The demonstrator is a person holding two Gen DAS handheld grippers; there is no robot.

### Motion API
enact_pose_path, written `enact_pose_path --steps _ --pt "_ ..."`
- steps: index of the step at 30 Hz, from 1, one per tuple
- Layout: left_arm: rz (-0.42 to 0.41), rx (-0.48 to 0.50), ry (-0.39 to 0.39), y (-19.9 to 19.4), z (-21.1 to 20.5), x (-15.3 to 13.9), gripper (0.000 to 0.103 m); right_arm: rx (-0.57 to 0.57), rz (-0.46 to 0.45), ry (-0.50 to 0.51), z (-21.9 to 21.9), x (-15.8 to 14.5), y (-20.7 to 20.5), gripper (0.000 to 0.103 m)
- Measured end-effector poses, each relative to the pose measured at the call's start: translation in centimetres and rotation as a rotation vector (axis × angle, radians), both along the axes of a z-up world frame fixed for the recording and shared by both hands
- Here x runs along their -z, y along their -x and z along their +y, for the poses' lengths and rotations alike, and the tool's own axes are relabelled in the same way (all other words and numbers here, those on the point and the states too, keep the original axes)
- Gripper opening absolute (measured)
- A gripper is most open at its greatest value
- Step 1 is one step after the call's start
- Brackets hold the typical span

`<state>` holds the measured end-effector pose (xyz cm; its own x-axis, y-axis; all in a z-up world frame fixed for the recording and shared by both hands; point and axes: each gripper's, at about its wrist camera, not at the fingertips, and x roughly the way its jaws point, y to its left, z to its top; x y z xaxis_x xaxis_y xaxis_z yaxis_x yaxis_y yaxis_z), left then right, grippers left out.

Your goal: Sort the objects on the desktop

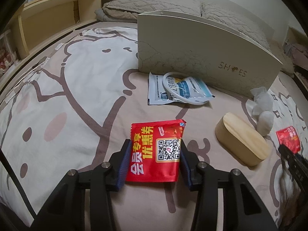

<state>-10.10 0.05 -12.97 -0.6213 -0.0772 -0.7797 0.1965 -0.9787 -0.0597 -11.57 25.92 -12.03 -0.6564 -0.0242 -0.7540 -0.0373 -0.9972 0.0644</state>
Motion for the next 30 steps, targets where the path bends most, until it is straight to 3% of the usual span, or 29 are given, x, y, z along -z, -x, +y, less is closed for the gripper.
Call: enact_pose_path --steps 6,7,10,11,19,23,30 --pt "-0.003 0.007 0.011 -0.1 0.2 0.1 0.046 0.008 -0.033 0.036 0.4 -0.1 -2.1 0.034" --pt "-0.003 0.007 0.010 -0.1 0.2 0.1 0.046 0.010 -0.041 0.031 0.4 -0.2 -2.3 0.041" --pt "-0.004 0.008 0.011 -0.2 0.2 0.1 0.046 0.001 -0.065 0.005 0.2 -0.3 -2.9 0.082" --pt "-0.003 0.007 0.011 -0.1 0.3 0.1 0.046 -0.004 -0.067 -0.010 0.1 -0.3 -3.2 0.087" --pt "-0.006 0.007 0.015 -0.1 0.4 0.2 0.046 -0.007 -0.069 -0.128 0.8 -1.1 -3.8 0.087" --pt "-0.006 0.007 0.013 -0.1 0.4 0.2 0.046 -0.110 -0.054 -0.136 1.3 -2.1 -2.4 0.087" --pt "-0.006 0.007 0.015 -0.1 0.4 0.2 0.046 -0.232 -0.122 -0.122 1.8 -1.5 0.6 0.087"
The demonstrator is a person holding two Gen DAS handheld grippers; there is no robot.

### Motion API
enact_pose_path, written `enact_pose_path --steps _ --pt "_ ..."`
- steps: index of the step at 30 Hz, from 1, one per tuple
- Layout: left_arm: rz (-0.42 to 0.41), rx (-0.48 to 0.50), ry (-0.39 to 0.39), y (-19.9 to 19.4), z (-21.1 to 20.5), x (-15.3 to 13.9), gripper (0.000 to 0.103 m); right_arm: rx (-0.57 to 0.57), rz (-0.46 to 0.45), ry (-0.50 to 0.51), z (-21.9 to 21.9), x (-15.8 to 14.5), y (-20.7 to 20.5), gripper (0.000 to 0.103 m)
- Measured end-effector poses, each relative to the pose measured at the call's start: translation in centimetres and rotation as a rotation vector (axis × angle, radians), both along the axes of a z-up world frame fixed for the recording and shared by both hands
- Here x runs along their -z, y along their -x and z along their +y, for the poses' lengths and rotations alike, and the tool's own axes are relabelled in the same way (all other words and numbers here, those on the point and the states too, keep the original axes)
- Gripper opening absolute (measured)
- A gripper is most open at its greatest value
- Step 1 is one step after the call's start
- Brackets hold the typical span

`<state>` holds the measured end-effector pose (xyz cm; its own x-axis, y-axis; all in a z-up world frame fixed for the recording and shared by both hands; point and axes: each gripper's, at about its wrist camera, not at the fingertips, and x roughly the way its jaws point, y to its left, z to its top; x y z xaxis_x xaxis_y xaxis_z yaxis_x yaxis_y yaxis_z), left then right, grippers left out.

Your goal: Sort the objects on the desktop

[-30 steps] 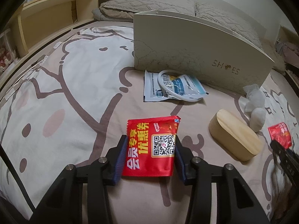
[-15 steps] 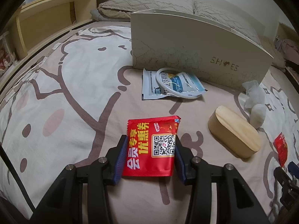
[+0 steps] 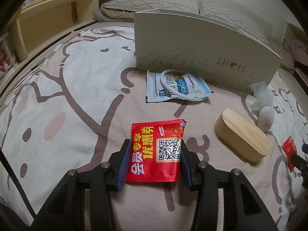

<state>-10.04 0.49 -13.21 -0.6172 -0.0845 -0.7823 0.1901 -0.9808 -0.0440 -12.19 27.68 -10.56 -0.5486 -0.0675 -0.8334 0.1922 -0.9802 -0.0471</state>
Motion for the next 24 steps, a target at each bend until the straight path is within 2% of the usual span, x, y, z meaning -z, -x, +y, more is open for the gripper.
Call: enact_pose_path --steps 5,9,11,13,15,17,24 --pt "0.002 0.004 -0.009 0.0 0.0 0.0 0.046 -0.058 -0.064 -0.007 -0.5 1.1 0.9 0.087" --pt "0.002 0.016 -0.010 0.0 0.0 -0.2 0.046 -0.081 -0.064 -0.028 -0.9 1.0 0.6 0.086" --pt "0.001 0.023 -0.010 0.0 0.1 -0.3 0.046 -0.093 -0.068 -0.019 -0.9 1.0 0.5 0.072" --pt "-0.002 0.031 -0.013 -0.1 0.2 -0.4 0.046 -0.106 -0.077 0.002 -0.9 1.0 0.6 0.065" --pt "-0.001 0.039 -0.019 -0.1 0.2 -0.5 0.046 -0.113 -0.073 -0.008 -1.1 1.0 0.5 0.064" --pt "-0.002 0.047 -0.026 -0.2 0.2 -0.7 0.046 -0.124 -0.072 -0.007 -1.3 1.0 0.4 0.056" --pt "-0.001 0.060 -0.036 -0.4 0.4 -0.9 0.046 -0.093 -0.071 0.010 -1.4 0.8 0.1 0.050"
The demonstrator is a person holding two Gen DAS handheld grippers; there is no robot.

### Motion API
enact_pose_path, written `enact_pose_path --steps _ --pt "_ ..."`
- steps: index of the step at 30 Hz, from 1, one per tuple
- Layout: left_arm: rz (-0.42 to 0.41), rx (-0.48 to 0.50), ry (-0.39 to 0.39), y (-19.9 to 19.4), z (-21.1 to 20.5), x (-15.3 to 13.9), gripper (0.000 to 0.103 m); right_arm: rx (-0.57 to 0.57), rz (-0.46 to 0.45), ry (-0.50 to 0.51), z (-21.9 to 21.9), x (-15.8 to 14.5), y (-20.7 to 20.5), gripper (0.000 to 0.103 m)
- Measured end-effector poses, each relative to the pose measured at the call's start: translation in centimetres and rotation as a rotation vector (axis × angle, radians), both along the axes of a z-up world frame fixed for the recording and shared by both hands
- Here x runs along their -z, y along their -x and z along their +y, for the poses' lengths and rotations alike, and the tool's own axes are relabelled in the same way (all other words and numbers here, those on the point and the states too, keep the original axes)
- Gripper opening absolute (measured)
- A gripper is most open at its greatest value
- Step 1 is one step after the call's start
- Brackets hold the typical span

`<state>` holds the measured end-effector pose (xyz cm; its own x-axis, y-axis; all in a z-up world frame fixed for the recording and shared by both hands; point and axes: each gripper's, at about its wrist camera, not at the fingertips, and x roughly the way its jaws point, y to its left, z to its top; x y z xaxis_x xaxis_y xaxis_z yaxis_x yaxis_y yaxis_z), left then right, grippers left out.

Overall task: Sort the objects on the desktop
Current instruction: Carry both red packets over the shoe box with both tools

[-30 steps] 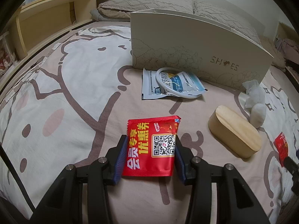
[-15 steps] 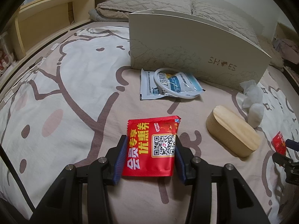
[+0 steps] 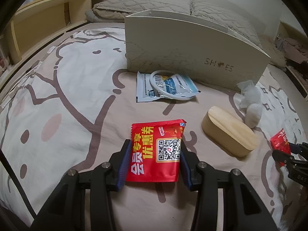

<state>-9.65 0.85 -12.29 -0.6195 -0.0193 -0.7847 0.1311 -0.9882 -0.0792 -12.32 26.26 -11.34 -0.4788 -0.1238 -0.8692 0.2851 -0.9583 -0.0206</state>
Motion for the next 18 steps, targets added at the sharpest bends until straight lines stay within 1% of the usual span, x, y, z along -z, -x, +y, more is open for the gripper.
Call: enact_pose_path --steps 7,12,18 --pt "0.019 0.019 -0.001 -0.4 0.1 -0.7 0.046 0.037 0.019 0.040 -0.2 -1.2 -0.6 0.050" --pt "0.028 0.026 -0.003 -0.5 0.2 -1.1 0.046 0.053 0.046 0.048 -0.7 -2.2 -1.1 0.050" --pt "0.044 0.037 0.004 -0.9 0.2 -1.6 0.046 0.058 0.132 0.044 -1.7 -3.5 -2.2 0.050"
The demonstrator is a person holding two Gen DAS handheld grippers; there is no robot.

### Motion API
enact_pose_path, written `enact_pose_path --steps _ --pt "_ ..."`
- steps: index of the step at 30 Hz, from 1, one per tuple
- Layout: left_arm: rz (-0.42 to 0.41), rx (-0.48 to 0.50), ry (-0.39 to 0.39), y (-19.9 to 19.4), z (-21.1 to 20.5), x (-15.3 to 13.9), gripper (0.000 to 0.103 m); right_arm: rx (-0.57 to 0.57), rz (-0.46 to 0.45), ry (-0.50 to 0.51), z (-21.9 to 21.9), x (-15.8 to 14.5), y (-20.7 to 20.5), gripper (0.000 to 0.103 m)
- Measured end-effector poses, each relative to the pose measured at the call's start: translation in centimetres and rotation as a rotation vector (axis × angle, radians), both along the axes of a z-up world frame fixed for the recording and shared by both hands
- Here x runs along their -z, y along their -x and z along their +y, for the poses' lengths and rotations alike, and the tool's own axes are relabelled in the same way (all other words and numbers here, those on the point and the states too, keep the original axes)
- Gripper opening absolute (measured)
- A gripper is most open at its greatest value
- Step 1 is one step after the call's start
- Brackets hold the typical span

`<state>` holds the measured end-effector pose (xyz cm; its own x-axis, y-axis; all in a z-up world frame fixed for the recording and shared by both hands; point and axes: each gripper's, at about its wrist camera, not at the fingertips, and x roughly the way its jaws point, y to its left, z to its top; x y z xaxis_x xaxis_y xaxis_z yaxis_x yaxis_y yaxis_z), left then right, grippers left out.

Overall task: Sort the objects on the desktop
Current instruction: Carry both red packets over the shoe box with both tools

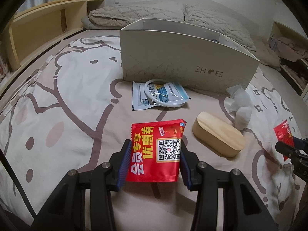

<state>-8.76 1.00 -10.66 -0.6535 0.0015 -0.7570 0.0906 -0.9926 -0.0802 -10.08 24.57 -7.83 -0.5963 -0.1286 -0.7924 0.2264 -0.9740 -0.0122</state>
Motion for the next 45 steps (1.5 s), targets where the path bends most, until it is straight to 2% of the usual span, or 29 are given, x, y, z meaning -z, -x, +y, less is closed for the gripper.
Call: enact_pose_path --steps 11,18,24,34,45 --pt "0.033 0.019 0.035 -0.8 0.0 -1.3 0.046 0.003 0.095 0.085 -1.0 -2.6 -0.9 0.050" --pt "0.045 0.040 0.020 -0.7 -0.1 -2.3 0.046 0.013 0.119 0.143 -0.8 -4.1 0.3 0.050" --pt "0.061 0.054 0.008 0.8 -0.4 -3.8 0.046 0.027 0.103 0.200 -0.5 -5.3 3.1 0.050" --pt "0.133 0.092 0.069 4.9 0.2 -6.5 0.046 -0.010 0.116 0.202 -1.9 -7.4 8.4 0.050" --pt "0.165 0.111 0.046 9.1 0.7 -7.8 0.046 -0.005 0.103 0.187 -2.9 -9.0 15.8 0.050"
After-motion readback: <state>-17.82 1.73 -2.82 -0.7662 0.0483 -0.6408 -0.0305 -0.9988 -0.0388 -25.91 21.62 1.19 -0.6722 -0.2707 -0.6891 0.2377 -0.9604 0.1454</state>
